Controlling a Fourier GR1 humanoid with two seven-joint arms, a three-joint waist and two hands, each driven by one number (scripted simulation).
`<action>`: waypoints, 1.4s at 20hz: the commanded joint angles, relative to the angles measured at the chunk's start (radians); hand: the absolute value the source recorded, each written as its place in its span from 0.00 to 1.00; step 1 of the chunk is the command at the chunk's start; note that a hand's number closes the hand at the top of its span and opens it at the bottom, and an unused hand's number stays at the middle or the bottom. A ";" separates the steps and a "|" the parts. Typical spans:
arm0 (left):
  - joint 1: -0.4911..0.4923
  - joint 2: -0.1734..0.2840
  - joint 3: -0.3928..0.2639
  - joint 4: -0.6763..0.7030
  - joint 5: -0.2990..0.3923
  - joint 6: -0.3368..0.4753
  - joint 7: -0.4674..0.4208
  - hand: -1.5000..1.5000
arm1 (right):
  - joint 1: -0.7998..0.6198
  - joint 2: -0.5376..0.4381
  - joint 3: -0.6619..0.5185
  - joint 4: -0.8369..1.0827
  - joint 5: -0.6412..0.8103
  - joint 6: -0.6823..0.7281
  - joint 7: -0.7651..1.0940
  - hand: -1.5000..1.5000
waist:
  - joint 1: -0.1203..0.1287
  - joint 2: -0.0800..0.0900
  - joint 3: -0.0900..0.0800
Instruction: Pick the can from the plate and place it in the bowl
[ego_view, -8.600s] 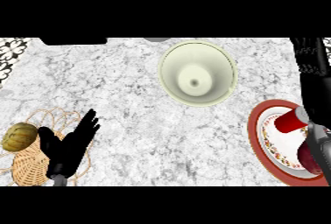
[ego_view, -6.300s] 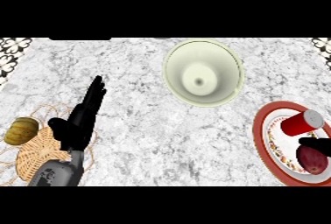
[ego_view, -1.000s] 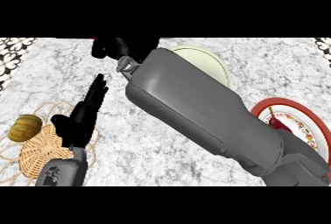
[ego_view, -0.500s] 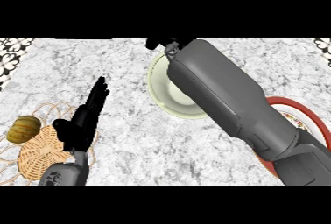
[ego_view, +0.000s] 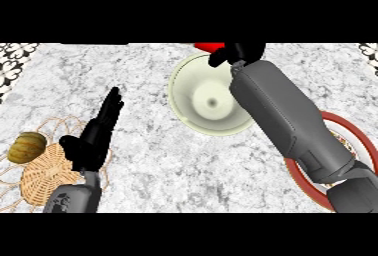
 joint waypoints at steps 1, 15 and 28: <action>0.014 0.011 -0.007 -0.063 -0.002 -0.005 0.054 0.50 | 0.041 -0.053 -0.087 0.039 -0.078 0.047 -0.143 1.00 | 0.005 -0.001 0.001; -0.013 -0.004 -0.009 -0.043 -0.008 -0.001 0.065 0.50 | 0.242 0.043 -0.290 -0.066 -0.297 -0.088 -0.548 0.00 | -0.002 -0.003 0.001; -0.041 0.007 0.040 0.018 0.007 -0.005 0.038 0.50 | 0.369 -0.020 -0.385 -0.521 -0.406 -0.015 -0.399 0.00 | -0.025 -0.009 0.000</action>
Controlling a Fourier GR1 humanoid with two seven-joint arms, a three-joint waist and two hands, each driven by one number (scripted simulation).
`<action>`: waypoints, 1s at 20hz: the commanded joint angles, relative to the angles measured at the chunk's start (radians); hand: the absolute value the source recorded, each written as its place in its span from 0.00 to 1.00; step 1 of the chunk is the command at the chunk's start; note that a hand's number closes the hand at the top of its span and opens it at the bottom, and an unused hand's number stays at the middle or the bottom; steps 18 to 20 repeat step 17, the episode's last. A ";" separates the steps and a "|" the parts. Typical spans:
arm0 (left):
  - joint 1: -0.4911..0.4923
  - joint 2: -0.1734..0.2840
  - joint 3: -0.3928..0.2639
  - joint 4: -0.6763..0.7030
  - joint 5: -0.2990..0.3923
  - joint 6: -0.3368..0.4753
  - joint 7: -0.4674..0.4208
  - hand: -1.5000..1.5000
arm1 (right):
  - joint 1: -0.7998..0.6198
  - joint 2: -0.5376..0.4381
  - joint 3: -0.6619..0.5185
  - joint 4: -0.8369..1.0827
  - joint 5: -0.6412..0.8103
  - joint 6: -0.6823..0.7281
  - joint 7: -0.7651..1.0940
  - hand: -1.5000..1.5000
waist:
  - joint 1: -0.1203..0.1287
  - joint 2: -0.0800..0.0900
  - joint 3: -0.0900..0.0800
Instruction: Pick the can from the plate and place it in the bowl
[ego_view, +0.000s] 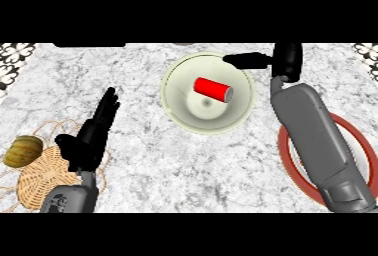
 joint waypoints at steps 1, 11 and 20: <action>-0.017 0.016 0.023 -0.020 0.014 -0.006 0.031 0.50 | 0.151 -0.009 -0.006 -0.235 -0.055 0.044 0.040 0.00 | -0.010 -0.003 0.000; -0.023 -0.005 0.016 0.022 -0.012 0.008 -0.004 0.50 | 0.456 -0.031 -0.031 -0.597 -0.187 0.182 -0.007 0.00 | 0.002 0.003 0.000; 0.040 0.007 0.003 -0.081 0.006 -0.031 0.051 0.50 | 0.547 -0.019 -0.055 -0.622 -0.182 0.234 -0.062 0.00 | 0.009 0.003 0.000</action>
